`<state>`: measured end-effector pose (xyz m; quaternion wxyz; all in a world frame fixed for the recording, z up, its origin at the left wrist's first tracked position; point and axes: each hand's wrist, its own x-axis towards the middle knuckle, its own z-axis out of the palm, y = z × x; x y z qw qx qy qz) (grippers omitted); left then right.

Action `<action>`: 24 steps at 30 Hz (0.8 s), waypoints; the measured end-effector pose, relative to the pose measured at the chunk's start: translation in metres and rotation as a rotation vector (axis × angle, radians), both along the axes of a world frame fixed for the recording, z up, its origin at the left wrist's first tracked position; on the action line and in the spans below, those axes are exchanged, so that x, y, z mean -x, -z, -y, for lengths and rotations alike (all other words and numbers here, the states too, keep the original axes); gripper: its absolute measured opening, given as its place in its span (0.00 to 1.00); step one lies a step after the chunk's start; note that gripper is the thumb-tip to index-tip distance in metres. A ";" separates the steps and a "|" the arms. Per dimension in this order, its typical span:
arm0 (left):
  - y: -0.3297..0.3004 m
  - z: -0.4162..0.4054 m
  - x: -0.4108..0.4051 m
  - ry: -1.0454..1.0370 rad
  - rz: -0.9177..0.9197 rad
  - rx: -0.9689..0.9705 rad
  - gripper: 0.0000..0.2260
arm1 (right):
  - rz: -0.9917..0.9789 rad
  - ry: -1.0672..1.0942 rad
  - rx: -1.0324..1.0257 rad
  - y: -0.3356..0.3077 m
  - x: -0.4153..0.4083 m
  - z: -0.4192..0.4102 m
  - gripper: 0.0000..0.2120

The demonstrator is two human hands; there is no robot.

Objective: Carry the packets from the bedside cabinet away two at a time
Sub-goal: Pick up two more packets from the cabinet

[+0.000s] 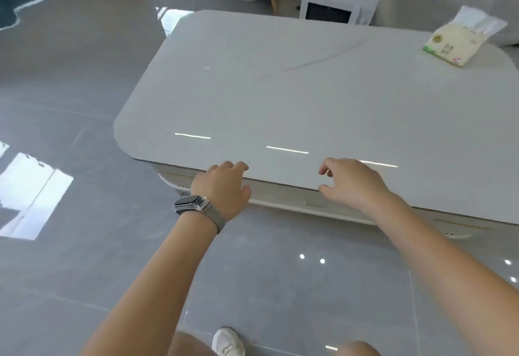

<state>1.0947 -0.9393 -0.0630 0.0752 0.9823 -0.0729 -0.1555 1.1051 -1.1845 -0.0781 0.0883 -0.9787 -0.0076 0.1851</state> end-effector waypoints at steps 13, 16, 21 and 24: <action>-0.250 -0.254 0.109 -0.534 -0.132 -0.047 0.25 | -0.013 -0.577 -0.025 -0.264 -0.001 -0.282 0.23; -0.294 -0.298 0.147 -0.618 -0.141 -0.039 0.24 | -0.039 -0.669 -0.010 -0.311 0.013 -0.339 0.22; -0.346 -0.357 0.201 -0.767 -0.095 -0.009 0.22 | -0.036 -0.826 0.000 -0.371 0.033 -0.427 0.23; -0.360 -0.390 0.230 -0.874 -0.072 0.006 0.24 | -0.020 -0.956 0.013 -0.387 0.052 -0.488 0.22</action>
